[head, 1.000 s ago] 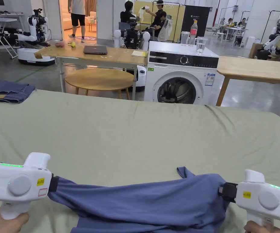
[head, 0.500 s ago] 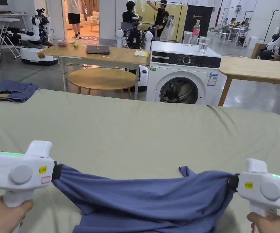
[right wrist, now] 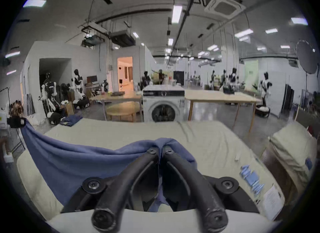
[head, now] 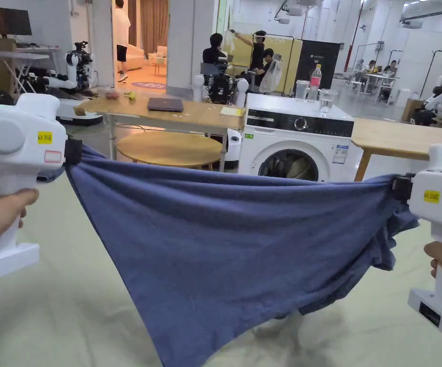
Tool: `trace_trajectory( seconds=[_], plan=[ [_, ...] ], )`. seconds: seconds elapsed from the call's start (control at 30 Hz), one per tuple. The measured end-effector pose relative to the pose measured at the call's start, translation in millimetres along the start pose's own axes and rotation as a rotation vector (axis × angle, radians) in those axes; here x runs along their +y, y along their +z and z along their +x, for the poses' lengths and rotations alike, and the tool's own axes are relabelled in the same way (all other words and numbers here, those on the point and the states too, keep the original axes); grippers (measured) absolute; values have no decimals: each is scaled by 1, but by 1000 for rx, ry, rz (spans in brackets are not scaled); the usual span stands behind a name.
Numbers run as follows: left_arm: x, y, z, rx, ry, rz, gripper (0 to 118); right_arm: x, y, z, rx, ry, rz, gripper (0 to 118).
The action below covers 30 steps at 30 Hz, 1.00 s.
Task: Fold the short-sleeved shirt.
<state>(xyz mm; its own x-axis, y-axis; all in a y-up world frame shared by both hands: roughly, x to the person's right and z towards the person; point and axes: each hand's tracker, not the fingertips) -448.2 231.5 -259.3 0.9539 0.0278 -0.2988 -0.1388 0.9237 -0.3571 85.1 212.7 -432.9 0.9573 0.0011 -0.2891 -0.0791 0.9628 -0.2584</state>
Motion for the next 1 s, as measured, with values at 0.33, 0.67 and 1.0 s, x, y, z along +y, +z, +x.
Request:
trace_trajectory(
  seconds=[0.33,0.67,1.0],
  plan=[
    [80,-20,-25,78,-7,33,0,83,-35,-37,-31,72,46,1],
    [20,-36,-34,71,-22,-27,0,33,-54,-48,-36,116,-2,1],
    [-161,7,-29,-5,60,-154,0,-135,-10,-31,-33,155,-186,1]
  ],
)
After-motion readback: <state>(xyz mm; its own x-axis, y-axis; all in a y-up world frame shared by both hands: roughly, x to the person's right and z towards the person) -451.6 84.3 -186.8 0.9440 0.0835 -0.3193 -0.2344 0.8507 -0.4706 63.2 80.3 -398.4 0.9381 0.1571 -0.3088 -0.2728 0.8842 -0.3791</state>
